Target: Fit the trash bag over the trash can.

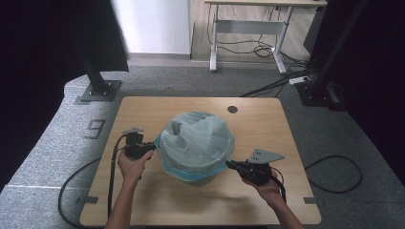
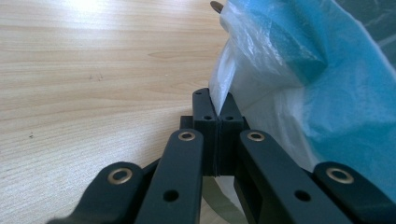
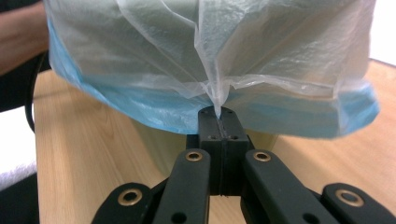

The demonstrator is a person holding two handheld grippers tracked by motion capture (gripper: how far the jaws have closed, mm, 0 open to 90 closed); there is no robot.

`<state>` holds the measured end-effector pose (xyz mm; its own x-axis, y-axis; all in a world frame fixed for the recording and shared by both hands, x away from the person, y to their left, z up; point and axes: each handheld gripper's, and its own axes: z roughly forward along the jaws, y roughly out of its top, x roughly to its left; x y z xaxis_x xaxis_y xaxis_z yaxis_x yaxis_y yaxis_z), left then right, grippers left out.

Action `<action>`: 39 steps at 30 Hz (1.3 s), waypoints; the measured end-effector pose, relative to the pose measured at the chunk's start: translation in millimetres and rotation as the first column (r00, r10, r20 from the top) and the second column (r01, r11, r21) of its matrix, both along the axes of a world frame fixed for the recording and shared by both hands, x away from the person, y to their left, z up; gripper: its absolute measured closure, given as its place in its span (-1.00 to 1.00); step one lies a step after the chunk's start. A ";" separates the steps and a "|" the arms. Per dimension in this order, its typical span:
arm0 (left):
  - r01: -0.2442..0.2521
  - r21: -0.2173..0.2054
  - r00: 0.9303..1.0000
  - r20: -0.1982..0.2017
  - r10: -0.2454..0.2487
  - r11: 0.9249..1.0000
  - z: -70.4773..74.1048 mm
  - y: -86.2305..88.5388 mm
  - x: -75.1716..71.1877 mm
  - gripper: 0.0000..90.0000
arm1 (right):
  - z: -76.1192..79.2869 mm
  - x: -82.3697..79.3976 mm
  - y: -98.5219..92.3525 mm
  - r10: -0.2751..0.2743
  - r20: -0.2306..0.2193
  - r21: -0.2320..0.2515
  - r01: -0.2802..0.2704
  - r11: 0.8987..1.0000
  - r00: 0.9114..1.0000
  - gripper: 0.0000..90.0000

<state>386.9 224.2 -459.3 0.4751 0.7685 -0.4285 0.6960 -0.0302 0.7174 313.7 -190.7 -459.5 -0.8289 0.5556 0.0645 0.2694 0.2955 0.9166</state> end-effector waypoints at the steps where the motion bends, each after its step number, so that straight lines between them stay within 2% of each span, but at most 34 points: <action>1: -0.001 0.001 1.000 -0.002 0.001 1.000 -1.0 -0.4 0.2 0.99 | -3.8 -0.1 0.8 0.004 -0.004 -0.007 -0.004 1.000 1.000 0.97; 7: 0.008 0.005 1.000 -0.012 -0.008 1.000 -8.7 -2.3 0.8 0.98 | -25.8 4.0 6.4 0.019 -0.042 -0.041 -0.021 0.999 0.999 0.98; 13: 0.007 0.026 0.999 -0.031 -0.007 1.000 -17.4 -2.8 1.5 0.99 | -45.2 8.6 12.3 0.029 -0.089 -0.080 -0.036 0.996 0.996 0.98; 16: 0.009 0.046 0.999 -0.040 -0.007 0.999 -20.0 -4.2 2.9 0.99 | -53.1 11.0 12.6 0.024 -0.108 -0.080 -0.033 0.996 0.994 0.98; 19: 0.011 0.058 0.998 -0.056 -0.008 0.998 -23.1 -6.4 5.1 0.99 | -58.4 13.8 11.6 0.009 -0.118 -0.092 -0.020 0.996 0.993 0.98; 21: 0.011 0.084 0.998 -0.062 -0.006 0.996 -25.6 -8.3 6.0 0.98 | -62.6 16.1 11.0 -0.013 -0.116 -0.131 -0.002 0.991 0.993 0.98; 24: 0.017 0.118 0.998 -0.066 -0.009 0.993 -28.8 -12.8 5.9 0.97 | -69.9 19.7 8.7 -0.030 -0.131 -0.151 0.010 0.989 0.991 0.97; 28: 0.013 0.126 0.998 -0.063 -0.005 0.992 -30.3 -15.5 6.0 0.92 | -72.8 22.0 5.9 -0.051 -0.133 -0.160 0.030 0.987 0.990 0.97; 30: -0.002 0.138 0.999 -0.053 0.010 0.990 -28.9 -15.0 4.9 0.84 | -72.1 22.1 4.2 -0.065 -0.133 -0.150 0.045 0.988 0.989 0.96; 31: -0.026 0.156 0.999 -0.033 0.031 0.987 -27.2 -14.1 3.3 0.70 | -71.7 21.9 3.3 -0.069 -0.131 -0.146 0.049 0.988 0.989 0.96; 33: -0.066 0.137 0.998 0.006 0.066 0.988 -23.6 -10.4 -1.4 0.46 | -70.9 21.0 1.9 -0.077 -0.127 -0.136 0.060 0.989 0.989 0.80; 36: -0.107 0.153 0.994 0.040 0.102 0.982 -19.3 -3.0 -7.2 0.11 | -68.0 18.4 -0.3 -0.089 -0.111 -0.100 0.078 0.992 0.990 0.35; 39: -0.156 0.149 0.986 0.076 0.146 0.976 -13.7 6.5 -16.1 -0.22 | -62.0 14.7 -2.2 -0.133 -0.080 -0.077 0.126 0.989 0.988 -0.11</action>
<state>370.8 230.7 -473.0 0.3712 0.8879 -0.2718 0.6532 -0.0417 0.7560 328.4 -192.9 -521.5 -0.7429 0.6636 0.0878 0.3853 0.3167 0.8667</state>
